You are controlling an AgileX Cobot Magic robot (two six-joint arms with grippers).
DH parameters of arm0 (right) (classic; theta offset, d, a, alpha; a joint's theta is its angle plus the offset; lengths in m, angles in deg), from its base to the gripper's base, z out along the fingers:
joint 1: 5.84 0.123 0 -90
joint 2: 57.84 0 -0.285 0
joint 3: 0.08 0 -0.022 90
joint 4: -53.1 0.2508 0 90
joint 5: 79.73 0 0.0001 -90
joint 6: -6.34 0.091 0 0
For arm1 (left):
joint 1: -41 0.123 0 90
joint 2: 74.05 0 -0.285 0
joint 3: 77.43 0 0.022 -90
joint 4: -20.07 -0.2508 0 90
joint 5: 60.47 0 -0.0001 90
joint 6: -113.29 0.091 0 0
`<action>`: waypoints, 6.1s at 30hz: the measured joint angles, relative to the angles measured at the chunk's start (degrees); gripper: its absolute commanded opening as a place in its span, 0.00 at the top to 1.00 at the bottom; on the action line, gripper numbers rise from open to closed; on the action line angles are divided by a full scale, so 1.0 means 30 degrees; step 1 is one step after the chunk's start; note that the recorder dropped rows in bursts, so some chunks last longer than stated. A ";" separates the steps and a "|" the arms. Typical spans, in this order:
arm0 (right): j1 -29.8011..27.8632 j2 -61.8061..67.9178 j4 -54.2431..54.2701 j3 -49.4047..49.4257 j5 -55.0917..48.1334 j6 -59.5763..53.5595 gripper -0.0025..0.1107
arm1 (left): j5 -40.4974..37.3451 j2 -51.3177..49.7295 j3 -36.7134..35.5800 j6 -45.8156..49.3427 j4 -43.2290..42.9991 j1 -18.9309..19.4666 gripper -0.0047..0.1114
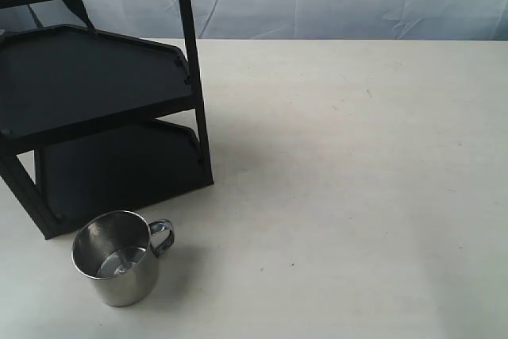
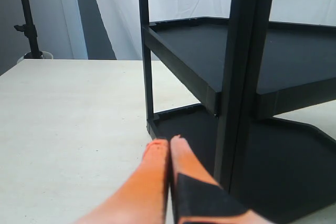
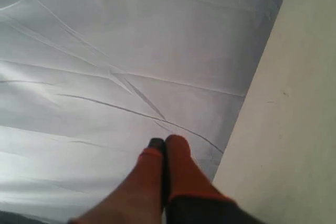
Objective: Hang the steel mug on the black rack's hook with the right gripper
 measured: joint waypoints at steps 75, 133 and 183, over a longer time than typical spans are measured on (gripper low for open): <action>1.6834 3.6829 0.5208 -2.2479 -0.7888 -2.4128 0.99 | 0.0000 0.0000 0.0000 0.0000 0.0000 0.0000 0.95; 2.1419 3.7964 -0.2231 -2.7636 -1.1939 -2.7483 0.49 | 0.0000 0.0000 0.0000 0.0000 0.0000 0.0000 0.95; 1.9791 3.3057 0.2577 -2.7636 -1.7477 -3.3054 0.98 | 0.0000 0.0000 0.0000 0.0000 0.0000 0.0000 0.95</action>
